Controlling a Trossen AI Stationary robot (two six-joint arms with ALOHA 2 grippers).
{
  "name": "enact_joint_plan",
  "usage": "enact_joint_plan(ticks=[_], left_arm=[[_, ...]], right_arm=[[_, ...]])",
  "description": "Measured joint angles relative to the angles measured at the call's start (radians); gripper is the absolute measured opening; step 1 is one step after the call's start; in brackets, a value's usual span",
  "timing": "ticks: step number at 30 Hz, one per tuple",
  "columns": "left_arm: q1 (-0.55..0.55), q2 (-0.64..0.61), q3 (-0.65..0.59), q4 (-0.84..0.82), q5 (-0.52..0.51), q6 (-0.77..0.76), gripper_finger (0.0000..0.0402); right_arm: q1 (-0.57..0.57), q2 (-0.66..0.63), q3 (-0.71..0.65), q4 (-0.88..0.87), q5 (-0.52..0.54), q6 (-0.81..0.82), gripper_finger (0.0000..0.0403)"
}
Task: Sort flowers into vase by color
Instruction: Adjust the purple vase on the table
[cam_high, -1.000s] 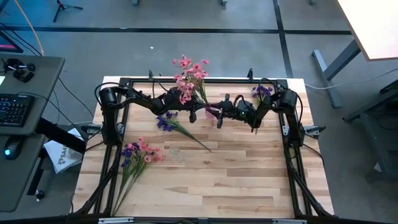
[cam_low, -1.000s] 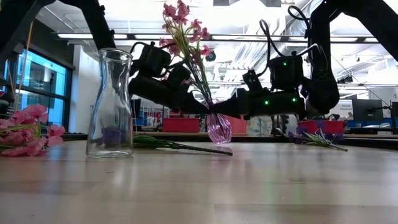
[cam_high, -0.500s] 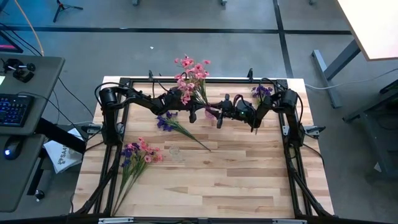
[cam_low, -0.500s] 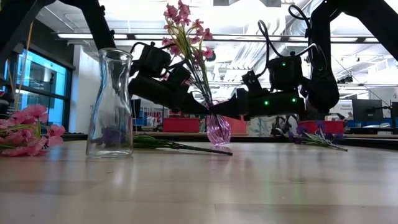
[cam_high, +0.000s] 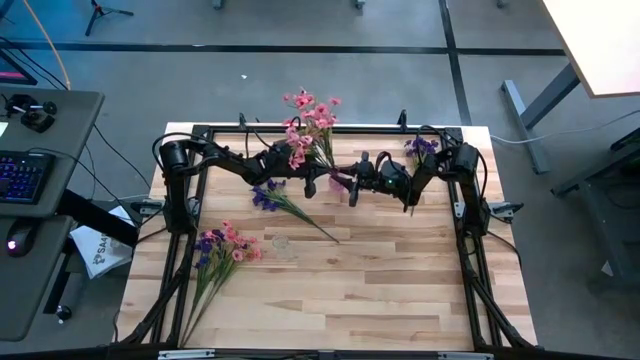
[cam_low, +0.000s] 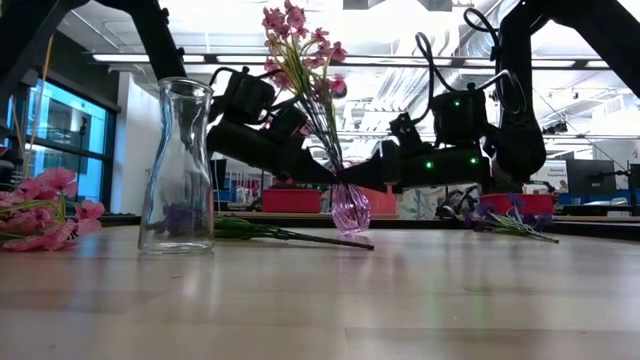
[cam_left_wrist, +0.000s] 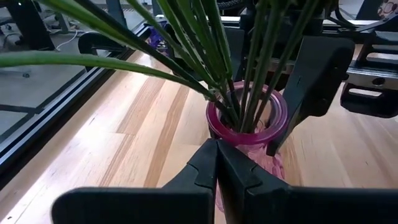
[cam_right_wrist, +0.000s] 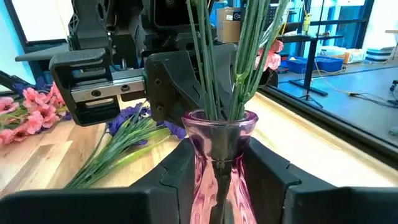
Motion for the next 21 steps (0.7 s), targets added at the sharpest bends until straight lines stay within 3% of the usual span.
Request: enact_joint_plan(ticks=[11, 21], left_arm=[[-0.014, -0.003, 0.002, 0.014, 0.011, 0.001, 0.0], [-0.012, -0.003, 0.002, 0.006, -0.001, 0.014, 0.0]], right_arm=[[0.008, 0.001, -0.001, -0.015, 0.009, 0.03, 0.0232], [0.024, 0.001, -0.001, -0.023, 0.009, 0.051, 0.0243]])
